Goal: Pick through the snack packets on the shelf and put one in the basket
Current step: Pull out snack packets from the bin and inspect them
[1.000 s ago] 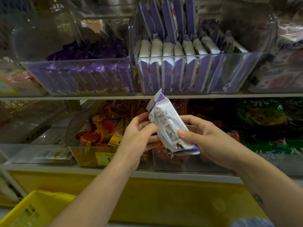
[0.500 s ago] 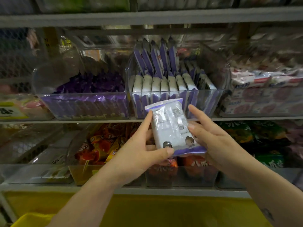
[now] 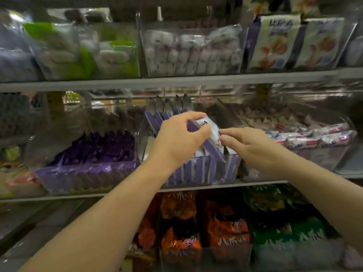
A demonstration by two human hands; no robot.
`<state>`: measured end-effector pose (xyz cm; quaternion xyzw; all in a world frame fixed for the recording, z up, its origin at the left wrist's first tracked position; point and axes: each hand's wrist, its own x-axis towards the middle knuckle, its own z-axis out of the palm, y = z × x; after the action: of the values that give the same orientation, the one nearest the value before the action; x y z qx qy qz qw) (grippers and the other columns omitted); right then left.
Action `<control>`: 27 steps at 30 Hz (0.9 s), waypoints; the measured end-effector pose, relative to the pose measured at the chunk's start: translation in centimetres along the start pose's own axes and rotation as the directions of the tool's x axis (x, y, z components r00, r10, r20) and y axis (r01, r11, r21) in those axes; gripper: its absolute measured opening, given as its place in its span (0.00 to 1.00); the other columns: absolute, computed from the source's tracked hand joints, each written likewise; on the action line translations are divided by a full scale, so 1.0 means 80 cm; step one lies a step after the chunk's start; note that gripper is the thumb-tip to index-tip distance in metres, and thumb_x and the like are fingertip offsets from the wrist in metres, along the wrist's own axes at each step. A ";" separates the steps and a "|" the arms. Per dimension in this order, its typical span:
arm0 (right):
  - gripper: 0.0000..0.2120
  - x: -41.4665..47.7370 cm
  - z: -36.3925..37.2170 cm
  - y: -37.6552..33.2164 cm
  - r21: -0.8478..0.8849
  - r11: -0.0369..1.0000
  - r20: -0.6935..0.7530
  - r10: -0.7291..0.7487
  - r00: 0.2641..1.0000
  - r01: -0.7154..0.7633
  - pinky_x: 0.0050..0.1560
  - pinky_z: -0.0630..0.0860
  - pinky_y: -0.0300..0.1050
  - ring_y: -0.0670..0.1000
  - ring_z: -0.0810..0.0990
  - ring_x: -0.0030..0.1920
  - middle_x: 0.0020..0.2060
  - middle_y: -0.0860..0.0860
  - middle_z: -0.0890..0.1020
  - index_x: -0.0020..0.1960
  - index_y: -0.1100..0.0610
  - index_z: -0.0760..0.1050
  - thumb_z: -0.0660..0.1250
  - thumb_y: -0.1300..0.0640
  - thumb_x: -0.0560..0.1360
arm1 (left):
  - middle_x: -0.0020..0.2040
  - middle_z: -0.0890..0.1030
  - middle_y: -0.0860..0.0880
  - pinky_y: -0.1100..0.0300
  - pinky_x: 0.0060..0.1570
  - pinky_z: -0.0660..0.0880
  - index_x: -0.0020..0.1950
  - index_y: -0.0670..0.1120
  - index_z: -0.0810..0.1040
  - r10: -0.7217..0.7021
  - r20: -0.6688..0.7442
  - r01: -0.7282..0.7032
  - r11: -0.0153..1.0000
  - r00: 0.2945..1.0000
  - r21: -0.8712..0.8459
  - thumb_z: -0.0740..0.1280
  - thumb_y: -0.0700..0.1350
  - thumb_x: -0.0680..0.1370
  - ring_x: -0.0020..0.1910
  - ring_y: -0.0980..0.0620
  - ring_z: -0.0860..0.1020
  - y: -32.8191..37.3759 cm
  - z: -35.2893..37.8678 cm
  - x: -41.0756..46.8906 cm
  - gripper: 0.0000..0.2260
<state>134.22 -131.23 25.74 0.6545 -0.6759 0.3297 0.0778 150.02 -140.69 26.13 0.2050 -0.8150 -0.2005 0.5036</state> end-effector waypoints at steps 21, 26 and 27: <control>0.08 0.071 -0.037 0.044 -0.598 0.612 0.556 -0.149 0.817 0.518 0.74 0.46 0.56 0.45 0.76 0.57 0.50 0.41 0.81 0.53 0.43 0.79 0.63 0.51 0.78 | 0.52 0.79 0.58 0.59 0.40 0.72 0.64 0.63 0.71 0.057 0.274 -0.182 0.871 0.960 0.457 0.63 0.65 0.74 0.47 0.57 0.76 -0.056 0.080 0.071 0.19; 0.07 0.069 -0.033 0.058 -0.549 0.624 0.519 -0.266 0.812 0.556 0.71 0.47 0.48 0.44 0.74 0.57 0.52 0.39 0.80 0.54 0.41 0.78 0.63 0.49 0.79 | 0.58 0.65 0.58 0.56 0.51 0.74 0.66 0.64 0.71 0.074 0.403 -0.243 0.890 0.912 0.385 0.64 0.66 0.75 0.56 0.55 0.71 -0.076 0.087 0.071 0.20; 0.06 0.067 -0.031 0.063 -0.535 0.635 0.492 -0.303 0.816 0.558 0.71 0.47 0.47 0.43 0.74 0.56 0.51 0.39 0.79 0.53 0.41 0.78 0.63 0.48 0.79 | 0.63 0.64 0.59 0.57 0.55 0.73 0.67 0.64 0.72 0.074 0.436 -0.249 0.899 0.897 0.360 0.63 0.65 0.76 0.59 0.56 0.70 -0.078 0.087 0.073 0.20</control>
<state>128.00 -134.69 28.83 0.7763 -0.5698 -0.0834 0.2564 142.20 -148.17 24.22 0.1884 -0.9406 -0.0218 0.2817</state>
